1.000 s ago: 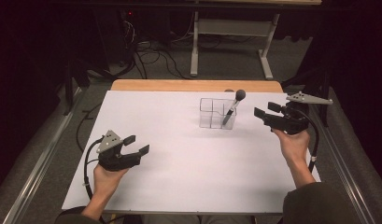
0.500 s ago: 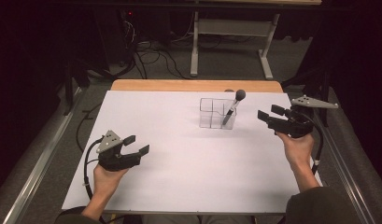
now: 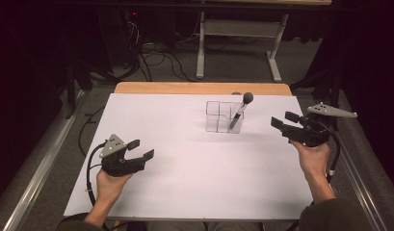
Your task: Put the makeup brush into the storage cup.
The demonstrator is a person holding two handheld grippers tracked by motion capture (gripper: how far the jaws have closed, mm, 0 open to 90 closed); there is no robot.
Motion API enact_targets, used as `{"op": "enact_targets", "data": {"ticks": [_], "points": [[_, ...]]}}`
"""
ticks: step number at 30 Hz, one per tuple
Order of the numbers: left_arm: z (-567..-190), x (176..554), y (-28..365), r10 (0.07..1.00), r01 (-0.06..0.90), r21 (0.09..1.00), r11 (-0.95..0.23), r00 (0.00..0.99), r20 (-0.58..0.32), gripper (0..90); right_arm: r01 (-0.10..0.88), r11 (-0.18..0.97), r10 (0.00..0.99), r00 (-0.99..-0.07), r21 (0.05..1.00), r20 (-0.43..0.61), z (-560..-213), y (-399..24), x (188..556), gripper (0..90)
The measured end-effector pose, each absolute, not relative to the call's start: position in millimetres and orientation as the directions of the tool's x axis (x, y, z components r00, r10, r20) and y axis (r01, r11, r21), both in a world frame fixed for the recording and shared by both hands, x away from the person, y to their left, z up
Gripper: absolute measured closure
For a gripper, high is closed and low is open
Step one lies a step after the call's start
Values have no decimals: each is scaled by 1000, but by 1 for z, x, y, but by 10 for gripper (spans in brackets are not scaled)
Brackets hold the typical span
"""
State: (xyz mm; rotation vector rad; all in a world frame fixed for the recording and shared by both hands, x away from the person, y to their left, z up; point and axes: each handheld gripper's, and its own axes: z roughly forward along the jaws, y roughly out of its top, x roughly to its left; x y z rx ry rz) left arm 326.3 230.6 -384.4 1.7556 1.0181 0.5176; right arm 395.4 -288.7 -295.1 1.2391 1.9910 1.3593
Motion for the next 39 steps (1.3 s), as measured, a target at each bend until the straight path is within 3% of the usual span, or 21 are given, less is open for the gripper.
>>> {"op": "enact_targets", "data": {"ticks": [39], "points": [[-385, 327, 230, 825, 400, 904, -150, 555, -108, 318, 412, 119, 848, -515, 903, 123, -302, -306, 367, 367]]}}
